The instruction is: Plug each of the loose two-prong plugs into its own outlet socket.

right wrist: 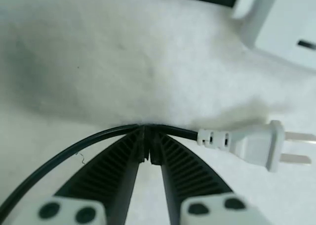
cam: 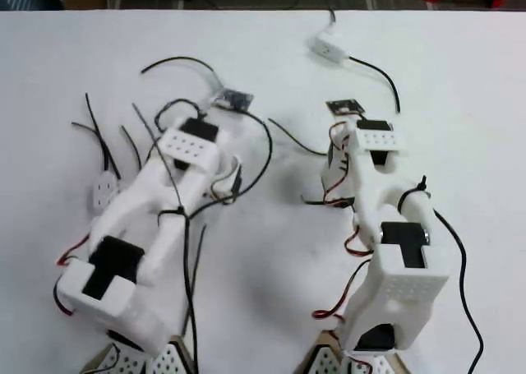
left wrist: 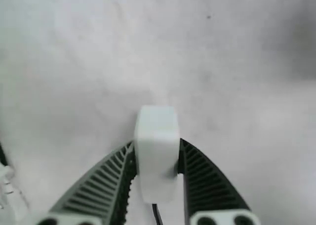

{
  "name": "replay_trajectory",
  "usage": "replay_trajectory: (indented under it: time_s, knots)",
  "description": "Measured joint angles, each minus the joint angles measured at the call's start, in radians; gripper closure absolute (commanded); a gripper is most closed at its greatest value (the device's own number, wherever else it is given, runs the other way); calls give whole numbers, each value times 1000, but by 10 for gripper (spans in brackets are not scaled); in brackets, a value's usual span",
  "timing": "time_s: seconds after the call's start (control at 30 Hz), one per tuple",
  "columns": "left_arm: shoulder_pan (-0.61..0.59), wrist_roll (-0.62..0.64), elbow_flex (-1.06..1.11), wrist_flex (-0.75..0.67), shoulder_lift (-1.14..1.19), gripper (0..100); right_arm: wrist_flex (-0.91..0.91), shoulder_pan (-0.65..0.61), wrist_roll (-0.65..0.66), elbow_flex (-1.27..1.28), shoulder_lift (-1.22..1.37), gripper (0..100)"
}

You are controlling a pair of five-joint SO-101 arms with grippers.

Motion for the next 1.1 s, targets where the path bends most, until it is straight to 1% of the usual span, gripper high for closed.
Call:
replay_trajectory:
  time_s: [0.07,0.13,0.2,0.27,0.33,0.4,0.47,0.73,0.83,1.1]
  knots:
    - [-20,-25,34,-44,26,971,0,0,0,0,0,977]
    - [-51,-60,29,-46,34,938,0,0,0,0,0,977]
    - [-84,-81,-8,-14,55,869,0,0,0,0,0,977]
    - [-127,-77,-46,34,61,799,0,0,0,0,0,977]
    - [-176,-66,-83,114,63,766,0,0,0,0,0,977]
    - [-222,-72,-110,178,61,766,0,0,0,0,0,977]
    - [-245,-97,-115,201,57,766,0,0,0,0,0,977]
    - [-262,-183,-63,209,-35,766,0,0,0,0,0,977]
    - [-311,-227,-37,175,-49,766,0,0,0,0,0,977]
    - [-526,-281,-31,44,-58,764,0,0,0,0,0,977]
